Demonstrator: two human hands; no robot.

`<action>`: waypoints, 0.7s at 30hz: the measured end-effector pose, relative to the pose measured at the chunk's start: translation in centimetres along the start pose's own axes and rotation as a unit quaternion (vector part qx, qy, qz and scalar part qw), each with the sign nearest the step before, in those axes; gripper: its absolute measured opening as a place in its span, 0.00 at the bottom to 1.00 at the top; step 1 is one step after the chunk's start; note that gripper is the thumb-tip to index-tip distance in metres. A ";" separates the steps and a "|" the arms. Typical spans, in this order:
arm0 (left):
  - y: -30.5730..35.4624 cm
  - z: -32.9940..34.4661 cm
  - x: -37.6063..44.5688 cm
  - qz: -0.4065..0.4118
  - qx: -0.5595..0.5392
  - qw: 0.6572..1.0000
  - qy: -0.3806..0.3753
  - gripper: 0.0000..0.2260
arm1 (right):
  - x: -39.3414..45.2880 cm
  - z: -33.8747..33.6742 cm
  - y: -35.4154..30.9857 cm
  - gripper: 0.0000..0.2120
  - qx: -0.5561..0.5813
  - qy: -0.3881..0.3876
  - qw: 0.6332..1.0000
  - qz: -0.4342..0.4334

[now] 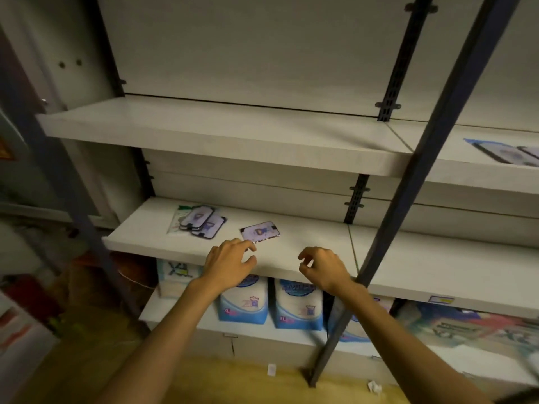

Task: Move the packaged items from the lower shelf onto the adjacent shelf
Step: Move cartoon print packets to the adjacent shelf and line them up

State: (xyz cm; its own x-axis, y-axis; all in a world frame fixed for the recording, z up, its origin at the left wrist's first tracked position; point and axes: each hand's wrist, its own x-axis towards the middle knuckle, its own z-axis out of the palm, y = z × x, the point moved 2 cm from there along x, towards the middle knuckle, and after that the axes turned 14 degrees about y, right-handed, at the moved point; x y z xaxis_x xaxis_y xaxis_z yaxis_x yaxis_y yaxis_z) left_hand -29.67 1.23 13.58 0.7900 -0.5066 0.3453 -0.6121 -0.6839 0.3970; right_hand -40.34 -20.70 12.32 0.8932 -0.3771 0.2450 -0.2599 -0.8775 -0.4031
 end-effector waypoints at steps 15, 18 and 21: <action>-21.4 3.4 8.7 -0.203 0.053 0.977 -0.029 0.12 | 11.3 14.6 -8.4 0.12 0.061 -0.056 0.992 0.099; -25.2 4.1 10.6 -0.247 0.064 0.967 -0.010 0.12 | 13.5 16.7 -9.6 0.11 0.061 -0.062 0.990 0.112; -28.1 4.9 12.1 -0.279 0.043 0.959 0.006 0.11 | 14.7 18.5 -10.6 0.11 0.065 -0.070 0.988 0.124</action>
State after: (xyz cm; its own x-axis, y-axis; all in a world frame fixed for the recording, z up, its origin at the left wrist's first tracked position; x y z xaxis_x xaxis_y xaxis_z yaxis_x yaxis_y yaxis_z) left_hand -2.73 11.73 2.48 0.9931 -0.0425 0.1097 -0.0878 -0.8881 0.4511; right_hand -17.64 -11.48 3.91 0.8519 -0.5237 0.0041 -0.4361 -0.7137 -0.5481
